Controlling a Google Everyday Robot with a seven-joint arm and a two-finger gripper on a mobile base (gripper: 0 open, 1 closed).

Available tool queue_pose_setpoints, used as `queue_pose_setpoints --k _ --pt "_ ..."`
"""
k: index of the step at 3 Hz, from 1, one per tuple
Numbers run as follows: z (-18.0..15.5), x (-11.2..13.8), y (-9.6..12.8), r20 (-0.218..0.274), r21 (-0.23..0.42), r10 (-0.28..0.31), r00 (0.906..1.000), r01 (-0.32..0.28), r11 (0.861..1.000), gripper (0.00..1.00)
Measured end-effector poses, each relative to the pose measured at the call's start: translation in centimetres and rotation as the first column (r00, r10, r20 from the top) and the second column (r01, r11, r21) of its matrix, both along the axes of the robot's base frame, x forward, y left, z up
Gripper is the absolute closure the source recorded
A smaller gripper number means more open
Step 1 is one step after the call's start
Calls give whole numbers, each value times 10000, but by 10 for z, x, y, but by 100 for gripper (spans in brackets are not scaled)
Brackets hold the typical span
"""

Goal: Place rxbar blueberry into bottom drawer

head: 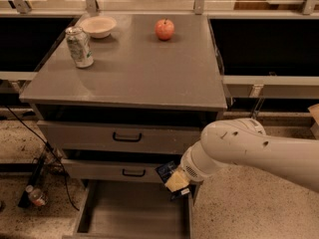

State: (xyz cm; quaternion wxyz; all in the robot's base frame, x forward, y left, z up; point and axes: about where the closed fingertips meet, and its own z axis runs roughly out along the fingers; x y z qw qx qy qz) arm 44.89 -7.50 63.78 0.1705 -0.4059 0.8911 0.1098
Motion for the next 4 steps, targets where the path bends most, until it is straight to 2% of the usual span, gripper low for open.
queue_pose_setpoints --k 1,3,4 --pt "-34 11 9 -489 167 -178 9986 187 9997 100" --pt "-47 11 13 -582 416 -348 9977 373 9984 100" --pt "-81 15 27 -938 864 -375 9949 457 9952 100"
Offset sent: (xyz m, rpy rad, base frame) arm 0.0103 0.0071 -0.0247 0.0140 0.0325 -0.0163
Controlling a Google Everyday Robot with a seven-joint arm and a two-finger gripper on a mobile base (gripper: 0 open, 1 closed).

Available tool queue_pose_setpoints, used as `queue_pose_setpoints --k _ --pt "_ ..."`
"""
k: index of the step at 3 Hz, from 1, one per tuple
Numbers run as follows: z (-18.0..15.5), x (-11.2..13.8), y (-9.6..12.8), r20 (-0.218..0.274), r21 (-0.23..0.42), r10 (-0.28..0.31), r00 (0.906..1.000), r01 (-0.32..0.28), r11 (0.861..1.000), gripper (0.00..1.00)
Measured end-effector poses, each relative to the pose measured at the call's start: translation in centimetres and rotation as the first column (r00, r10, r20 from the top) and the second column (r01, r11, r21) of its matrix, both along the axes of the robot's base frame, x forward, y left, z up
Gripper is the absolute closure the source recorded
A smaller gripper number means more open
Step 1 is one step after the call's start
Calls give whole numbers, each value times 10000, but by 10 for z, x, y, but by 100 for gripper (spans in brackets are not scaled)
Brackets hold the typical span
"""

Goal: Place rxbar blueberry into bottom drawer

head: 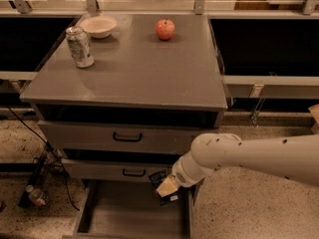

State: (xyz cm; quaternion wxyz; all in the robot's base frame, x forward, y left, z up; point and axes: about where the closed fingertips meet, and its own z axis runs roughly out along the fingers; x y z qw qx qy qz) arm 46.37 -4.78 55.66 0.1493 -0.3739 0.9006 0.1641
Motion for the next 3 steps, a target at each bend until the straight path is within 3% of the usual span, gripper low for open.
queue_pose_setpoints --k 1,2,3 --pt "-43 1 7 -625 286 -47 9980 64 9996 100" --pt "-43 1 7 -625 286 -47 9980 65 9996 100" --pt "-63 5 9 -555 -56 -432 9975 430 9991 100"
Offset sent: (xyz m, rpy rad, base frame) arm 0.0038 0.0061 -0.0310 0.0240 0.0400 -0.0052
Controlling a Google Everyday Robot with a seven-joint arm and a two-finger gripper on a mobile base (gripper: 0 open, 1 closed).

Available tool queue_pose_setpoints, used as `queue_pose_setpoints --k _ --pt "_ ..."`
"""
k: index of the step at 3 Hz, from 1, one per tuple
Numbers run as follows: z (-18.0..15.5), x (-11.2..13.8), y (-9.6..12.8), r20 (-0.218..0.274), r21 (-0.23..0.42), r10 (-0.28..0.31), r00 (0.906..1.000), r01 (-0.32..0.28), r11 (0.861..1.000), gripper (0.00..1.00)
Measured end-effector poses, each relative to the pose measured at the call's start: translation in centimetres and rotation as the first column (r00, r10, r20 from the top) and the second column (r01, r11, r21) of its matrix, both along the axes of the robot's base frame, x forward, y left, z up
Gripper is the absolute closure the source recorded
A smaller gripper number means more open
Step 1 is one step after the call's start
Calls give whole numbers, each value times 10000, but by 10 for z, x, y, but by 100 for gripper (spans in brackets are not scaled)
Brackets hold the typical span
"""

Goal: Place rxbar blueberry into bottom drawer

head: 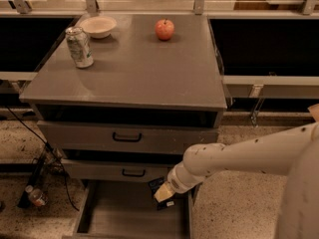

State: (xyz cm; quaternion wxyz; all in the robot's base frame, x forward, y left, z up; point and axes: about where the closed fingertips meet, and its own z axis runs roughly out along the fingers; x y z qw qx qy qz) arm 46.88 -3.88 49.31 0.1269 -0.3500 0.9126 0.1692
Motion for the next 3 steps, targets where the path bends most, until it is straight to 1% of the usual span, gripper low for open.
queue_pose_setpoints --k 1,2,3 --pt "-39 19 5 290 -557 -912 9954 927 9941 100" --pt "-39 19 5 289 -554 -916 9954 931 9941 100" --pt "-66 17 0 144 -77 -1453 9893 1454 9893 100"
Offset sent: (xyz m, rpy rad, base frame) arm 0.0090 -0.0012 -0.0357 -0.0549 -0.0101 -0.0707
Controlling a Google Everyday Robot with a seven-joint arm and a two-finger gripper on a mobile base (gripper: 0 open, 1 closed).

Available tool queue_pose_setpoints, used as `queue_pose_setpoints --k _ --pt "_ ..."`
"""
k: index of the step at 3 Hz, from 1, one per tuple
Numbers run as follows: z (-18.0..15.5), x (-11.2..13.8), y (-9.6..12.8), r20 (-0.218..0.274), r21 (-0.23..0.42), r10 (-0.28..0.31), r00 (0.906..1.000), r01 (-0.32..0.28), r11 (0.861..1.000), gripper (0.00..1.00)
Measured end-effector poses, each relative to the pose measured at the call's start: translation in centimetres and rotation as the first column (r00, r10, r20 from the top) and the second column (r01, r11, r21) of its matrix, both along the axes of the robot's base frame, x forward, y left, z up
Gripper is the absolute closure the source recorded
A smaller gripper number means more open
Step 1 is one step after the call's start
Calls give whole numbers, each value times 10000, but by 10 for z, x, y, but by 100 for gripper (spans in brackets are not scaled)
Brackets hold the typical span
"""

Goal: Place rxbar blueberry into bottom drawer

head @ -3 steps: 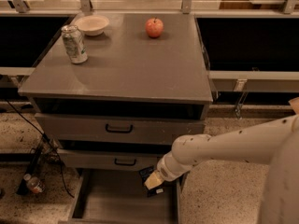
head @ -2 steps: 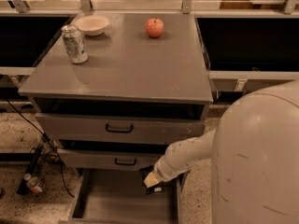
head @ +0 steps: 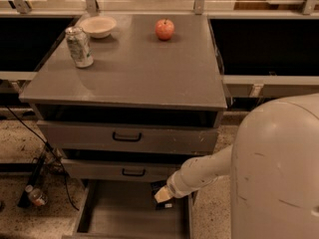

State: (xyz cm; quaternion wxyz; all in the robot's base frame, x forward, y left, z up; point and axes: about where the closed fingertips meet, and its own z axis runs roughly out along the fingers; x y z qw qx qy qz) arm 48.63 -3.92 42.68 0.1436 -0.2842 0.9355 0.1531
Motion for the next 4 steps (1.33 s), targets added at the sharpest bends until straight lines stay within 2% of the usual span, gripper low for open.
queue_pose_setpoints --k 1,2,4 --pt "-21 -4 -6 -235 341 -405 9989 413 9986 100" --pt "-21 -4 -6 -237 342 -408 9989 416 9985 100" --pt "-67 -12 -9 -871 771 -879 9923 947 9925 100"
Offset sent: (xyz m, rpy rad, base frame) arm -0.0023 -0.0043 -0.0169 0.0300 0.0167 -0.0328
